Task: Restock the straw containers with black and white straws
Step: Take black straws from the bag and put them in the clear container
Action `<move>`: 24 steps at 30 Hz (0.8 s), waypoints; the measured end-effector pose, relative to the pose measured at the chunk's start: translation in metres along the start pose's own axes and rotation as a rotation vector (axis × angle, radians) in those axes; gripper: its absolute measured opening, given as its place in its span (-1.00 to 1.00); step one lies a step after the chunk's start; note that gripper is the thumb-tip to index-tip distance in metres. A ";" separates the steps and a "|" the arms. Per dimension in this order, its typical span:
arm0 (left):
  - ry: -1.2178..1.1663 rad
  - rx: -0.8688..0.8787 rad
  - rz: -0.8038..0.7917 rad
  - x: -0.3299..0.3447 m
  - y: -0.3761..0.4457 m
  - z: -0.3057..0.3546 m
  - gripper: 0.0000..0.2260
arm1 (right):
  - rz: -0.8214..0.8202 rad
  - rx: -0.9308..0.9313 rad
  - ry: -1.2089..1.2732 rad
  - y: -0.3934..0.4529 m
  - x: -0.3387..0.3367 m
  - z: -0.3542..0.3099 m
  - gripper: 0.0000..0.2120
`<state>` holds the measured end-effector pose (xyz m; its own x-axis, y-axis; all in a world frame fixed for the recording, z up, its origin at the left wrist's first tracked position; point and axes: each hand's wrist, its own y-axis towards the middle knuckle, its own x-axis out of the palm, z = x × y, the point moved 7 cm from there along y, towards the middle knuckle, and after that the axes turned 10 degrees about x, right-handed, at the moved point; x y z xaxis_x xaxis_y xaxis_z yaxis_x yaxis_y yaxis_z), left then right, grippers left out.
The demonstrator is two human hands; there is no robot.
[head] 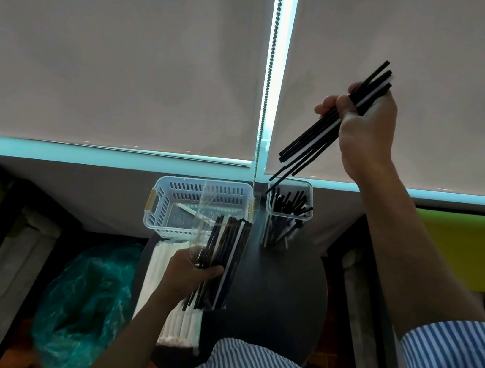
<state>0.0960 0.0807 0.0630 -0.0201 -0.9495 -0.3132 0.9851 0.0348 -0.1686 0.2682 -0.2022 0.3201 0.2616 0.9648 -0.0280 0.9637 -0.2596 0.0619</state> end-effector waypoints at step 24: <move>-0.041 -0.005 -0.014 -0.003 0.000 0.007 -0.76 | -0.097 0.076 -0.288 -0.013 0.026 0.126 -0.92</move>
<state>0.0971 0.0814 0.0701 -0.0270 -0.9620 -0.2717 0.9839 0.0224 -0.1771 0.2693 -0.1788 0.1926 0.1619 0.9362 -0.3119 0.9832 -0.1799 -0.0297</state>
